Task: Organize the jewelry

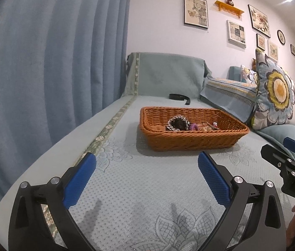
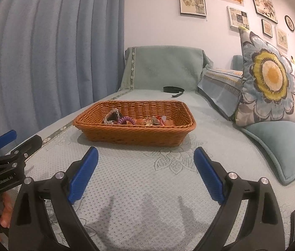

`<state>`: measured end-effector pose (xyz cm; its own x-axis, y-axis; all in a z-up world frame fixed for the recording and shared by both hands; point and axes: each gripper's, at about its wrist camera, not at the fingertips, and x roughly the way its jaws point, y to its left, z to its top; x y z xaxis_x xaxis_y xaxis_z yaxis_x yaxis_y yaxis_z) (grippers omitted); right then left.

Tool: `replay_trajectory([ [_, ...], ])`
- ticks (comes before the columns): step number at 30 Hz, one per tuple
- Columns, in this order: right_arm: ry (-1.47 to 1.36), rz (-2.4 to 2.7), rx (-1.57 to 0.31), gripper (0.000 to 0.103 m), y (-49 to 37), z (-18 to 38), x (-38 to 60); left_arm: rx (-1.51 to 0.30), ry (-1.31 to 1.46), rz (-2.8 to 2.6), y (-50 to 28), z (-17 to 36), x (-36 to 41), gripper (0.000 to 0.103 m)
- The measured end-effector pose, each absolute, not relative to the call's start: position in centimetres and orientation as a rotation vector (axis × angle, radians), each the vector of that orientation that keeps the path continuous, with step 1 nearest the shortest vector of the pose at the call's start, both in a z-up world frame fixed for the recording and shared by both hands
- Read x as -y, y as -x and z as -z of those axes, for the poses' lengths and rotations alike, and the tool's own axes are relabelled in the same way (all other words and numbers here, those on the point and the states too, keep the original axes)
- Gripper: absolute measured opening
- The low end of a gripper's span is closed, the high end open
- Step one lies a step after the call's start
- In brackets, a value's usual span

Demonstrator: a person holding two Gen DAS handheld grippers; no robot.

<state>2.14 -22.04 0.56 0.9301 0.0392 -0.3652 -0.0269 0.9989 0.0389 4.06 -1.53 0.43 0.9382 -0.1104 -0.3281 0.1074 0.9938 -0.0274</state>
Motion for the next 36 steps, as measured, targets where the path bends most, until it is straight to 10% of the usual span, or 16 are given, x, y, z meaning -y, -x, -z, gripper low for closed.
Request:
replay_trajectory([
  [36,-0.049,-0.034,-0.396,0.093,-2.49,-0.37,22.67,-0.353,0.010,0.096,-4.53,-0.50,1.30,0.095],
])
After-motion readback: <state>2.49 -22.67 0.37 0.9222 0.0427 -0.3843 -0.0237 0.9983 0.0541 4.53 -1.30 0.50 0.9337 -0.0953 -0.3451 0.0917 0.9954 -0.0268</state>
